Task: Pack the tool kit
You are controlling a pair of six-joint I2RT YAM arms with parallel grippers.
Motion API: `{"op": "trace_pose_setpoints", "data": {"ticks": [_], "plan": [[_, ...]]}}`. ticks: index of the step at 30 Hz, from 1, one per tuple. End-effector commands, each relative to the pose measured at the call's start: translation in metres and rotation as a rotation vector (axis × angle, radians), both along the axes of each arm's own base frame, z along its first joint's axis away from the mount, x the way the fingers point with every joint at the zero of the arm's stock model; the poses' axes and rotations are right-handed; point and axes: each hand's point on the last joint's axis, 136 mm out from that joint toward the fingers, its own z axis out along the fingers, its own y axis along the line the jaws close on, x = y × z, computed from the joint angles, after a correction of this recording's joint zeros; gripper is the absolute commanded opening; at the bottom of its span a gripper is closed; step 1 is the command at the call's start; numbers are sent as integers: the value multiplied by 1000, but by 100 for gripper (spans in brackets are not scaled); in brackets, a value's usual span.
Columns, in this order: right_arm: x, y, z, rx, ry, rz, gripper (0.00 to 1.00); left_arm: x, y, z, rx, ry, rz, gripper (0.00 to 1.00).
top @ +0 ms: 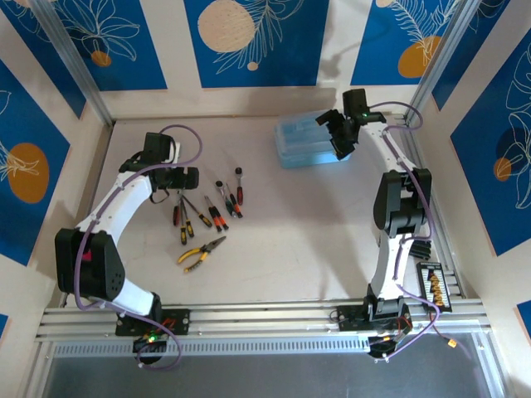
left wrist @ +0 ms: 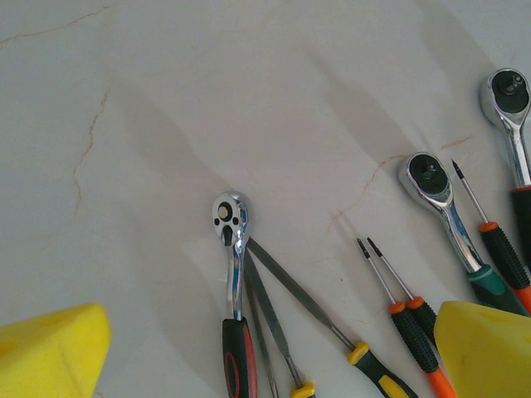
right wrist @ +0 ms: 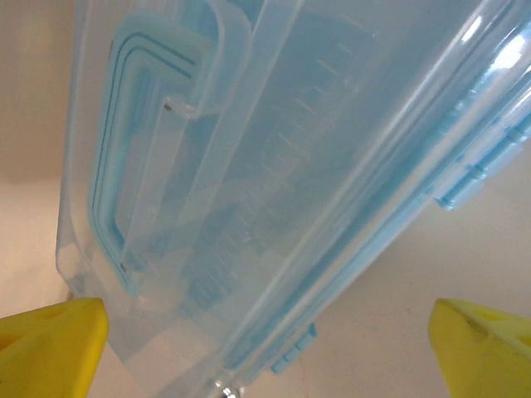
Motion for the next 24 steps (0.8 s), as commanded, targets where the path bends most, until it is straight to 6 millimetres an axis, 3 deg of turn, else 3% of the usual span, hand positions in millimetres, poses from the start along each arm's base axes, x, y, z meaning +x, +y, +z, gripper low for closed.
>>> {"op": "trace_pose_setpoints", "data": {"ticks": [1,12,24], "plan": [[5,6,-16,6,98,-96,99,-3,-4,2,-4,-7,-24,100],[7,-5,-50,-19,241,-267,99,-5,-3,2,0,-9,-25,100],[-7,-5,-87,-9,339,-241,99,-3,-5,4,-9,-12,-30,100]]}}
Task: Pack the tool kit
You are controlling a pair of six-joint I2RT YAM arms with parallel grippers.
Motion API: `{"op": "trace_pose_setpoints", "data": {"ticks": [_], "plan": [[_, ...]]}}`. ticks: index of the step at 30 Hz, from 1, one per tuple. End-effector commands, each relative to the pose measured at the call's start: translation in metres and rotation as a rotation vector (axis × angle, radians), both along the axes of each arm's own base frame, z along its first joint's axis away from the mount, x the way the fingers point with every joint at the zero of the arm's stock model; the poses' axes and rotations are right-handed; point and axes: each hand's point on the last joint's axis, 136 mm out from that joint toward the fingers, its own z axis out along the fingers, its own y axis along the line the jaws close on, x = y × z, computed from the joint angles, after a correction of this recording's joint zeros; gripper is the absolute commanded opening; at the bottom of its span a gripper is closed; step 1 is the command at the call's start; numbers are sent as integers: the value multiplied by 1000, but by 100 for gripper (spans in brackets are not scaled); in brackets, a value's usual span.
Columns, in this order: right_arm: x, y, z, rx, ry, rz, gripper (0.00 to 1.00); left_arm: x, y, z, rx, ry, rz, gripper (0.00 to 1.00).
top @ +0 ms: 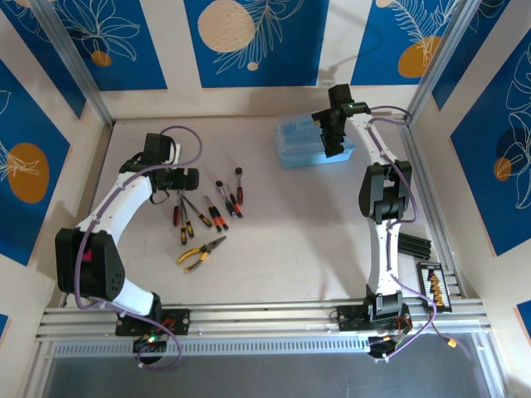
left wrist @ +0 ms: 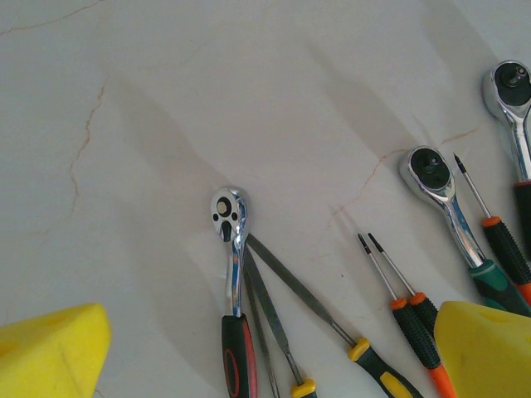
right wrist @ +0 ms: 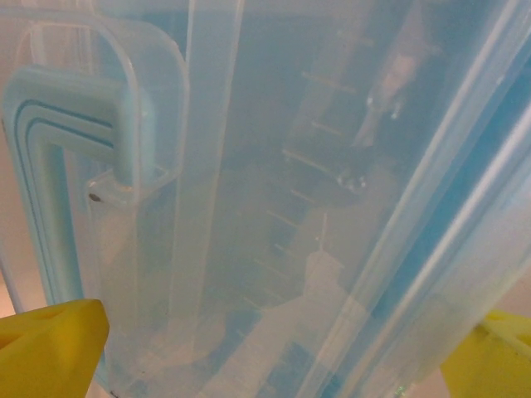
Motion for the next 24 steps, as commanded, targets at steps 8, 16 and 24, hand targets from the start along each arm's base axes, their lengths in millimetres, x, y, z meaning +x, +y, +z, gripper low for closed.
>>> {"op": "trace_pose_setpoints", "data": {"ticks": [8,16,24], "plan": [[-44,-3,-70,-108,202,286,99,-8,0,10,14,-27,-25,100],[-86,-1,-92,-152,243,562,100,-6,-11,13,-37,-36,-55,100],[-116,-12,-88,-161,209,643,100,7,-50,27,-121,-60,-196,100]]}}
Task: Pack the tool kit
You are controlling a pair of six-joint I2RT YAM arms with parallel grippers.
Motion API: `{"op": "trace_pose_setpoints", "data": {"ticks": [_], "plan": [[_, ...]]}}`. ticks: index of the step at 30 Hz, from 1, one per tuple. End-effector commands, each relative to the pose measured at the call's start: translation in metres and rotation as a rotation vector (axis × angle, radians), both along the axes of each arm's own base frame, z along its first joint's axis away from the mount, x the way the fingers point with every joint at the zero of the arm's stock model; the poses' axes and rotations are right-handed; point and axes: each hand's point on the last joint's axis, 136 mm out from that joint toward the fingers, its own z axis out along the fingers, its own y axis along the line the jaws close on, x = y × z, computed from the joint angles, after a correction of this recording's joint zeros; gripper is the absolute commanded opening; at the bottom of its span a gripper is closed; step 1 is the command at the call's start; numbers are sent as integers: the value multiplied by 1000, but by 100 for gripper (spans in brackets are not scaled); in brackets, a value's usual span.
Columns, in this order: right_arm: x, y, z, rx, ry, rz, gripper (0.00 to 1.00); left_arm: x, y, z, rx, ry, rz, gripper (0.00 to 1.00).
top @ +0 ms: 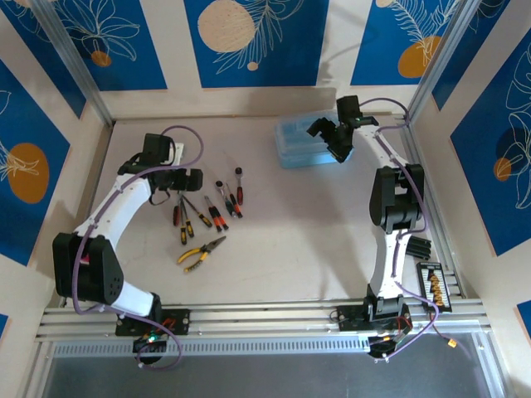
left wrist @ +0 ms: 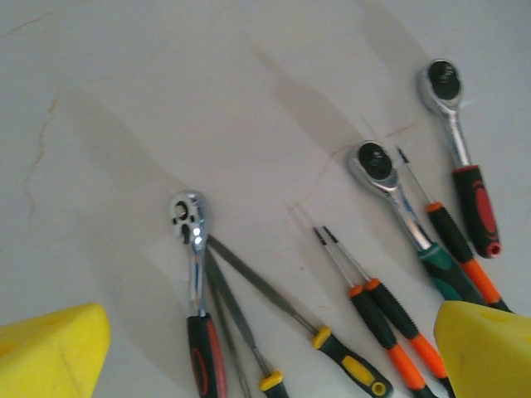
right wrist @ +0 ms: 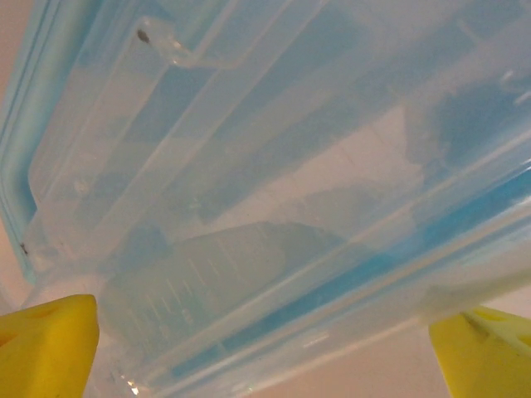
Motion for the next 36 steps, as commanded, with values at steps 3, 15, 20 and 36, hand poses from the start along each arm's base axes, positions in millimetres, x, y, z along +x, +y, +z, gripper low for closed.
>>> {"op": "trace_pose_setpoints", "data": {"ticks": [3,15,20,36], "plan": [[-87,-21,-67,-79,320,101,99,27,-60,29,-81,-71,-189,100],[-79,-49,6,-41,103,5,99,134,-198,49,-232,-164,-414,100],[-73,-60,10,-21,84,-76,99,172,-226,48,-311,-256,-443,100],[-58,-61,11,67,48,-144,99,249,-299,47,-567,-529,-504,100]]}}
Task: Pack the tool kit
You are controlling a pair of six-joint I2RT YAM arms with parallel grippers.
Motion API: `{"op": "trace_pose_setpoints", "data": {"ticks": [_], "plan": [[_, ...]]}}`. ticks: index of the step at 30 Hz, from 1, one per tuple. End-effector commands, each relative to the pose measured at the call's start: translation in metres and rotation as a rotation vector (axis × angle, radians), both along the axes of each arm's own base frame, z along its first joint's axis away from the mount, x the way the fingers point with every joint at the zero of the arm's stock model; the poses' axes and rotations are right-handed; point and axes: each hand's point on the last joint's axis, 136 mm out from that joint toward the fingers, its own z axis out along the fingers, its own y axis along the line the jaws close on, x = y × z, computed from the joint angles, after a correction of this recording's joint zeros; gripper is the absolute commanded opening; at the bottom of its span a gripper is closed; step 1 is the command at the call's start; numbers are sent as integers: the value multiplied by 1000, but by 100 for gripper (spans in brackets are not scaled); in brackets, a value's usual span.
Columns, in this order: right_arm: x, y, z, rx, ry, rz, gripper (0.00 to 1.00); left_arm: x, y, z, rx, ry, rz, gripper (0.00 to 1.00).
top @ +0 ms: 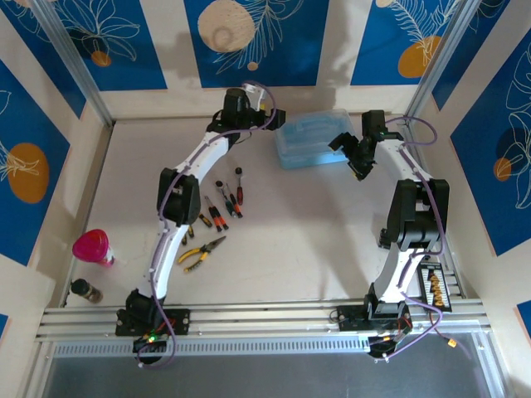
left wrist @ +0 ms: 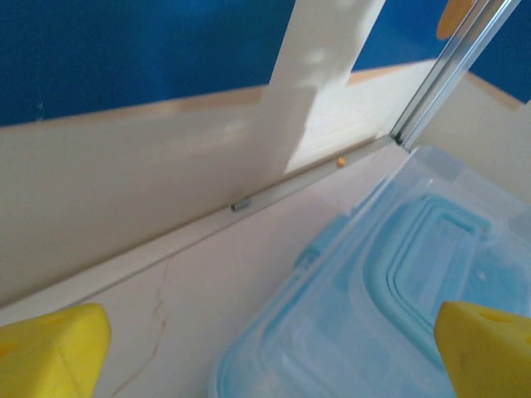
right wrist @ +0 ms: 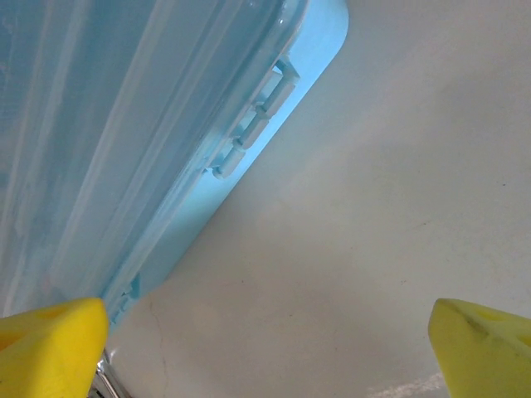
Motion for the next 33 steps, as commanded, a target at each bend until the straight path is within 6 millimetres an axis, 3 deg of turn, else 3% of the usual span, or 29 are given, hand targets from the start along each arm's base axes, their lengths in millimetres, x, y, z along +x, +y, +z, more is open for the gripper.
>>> {"op": "trace_pose_setpoints", "data": {"ticks": [1,12,19,25,33], "plan": [[2,0,8,39,-14,-15,99,-5,-21,8,-50,-5,-61,100],[21,-1,4,54,-27,-38,99,-35,-46,-33,-45,127,-215,100],[31,-9,-6,47,-15,-53,99,-62,-55,-38,-22,194,-296,100],[44,-10,-11,57,-21,-49,99,-99,-58,-36,9,224,-360,100],[49,-2,-9,82,-50,0,99,-180,-70,-45,52,277,-454,98]]}}
